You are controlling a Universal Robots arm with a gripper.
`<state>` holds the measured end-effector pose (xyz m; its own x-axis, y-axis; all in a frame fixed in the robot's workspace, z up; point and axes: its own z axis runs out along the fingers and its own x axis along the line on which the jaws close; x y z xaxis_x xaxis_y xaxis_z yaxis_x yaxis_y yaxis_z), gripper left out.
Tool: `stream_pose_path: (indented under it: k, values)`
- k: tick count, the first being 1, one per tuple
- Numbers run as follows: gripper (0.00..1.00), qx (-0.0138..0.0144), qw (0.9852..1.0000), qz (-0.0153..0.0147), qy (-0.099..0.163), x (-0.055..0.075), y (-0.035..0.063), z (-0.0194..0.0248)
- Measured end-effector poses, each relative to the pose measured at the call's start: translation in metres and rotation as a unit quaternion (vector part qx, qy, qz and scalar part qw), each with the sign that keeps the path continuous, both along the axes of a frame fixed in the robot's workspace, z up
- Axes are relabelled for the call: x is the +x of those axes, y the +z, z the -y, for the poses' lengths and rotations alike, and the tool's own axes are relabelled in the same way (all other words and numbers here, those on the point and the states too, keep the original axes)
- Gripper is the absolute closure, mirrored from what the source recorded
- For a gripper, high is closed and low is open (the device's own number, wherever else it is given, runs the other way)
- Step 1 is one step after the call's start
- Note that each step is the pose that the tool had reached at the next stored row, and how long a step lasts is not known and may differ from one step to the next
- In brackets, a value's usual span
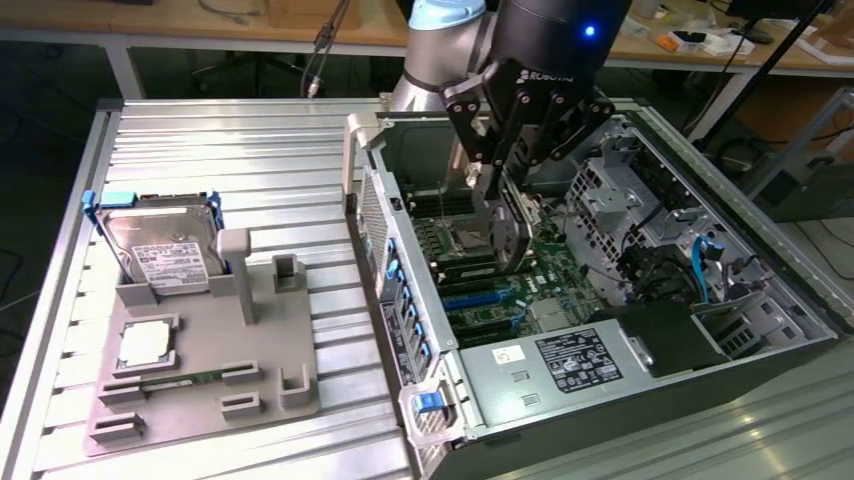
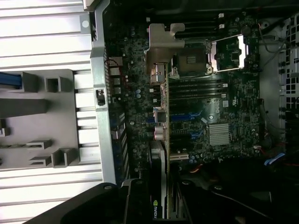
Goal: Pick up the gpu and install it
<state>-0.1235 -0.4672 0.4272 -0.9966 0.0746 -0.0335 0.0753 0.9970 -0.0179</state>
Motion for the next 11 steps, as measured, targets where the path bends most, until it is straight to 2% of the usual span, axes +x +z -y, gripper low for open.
stream_pose_path:
  k: [11]
  values:
    - [0.73, 0.0, 1.0, 0.0, 0.0, 0.015, 0.0, 0.0]
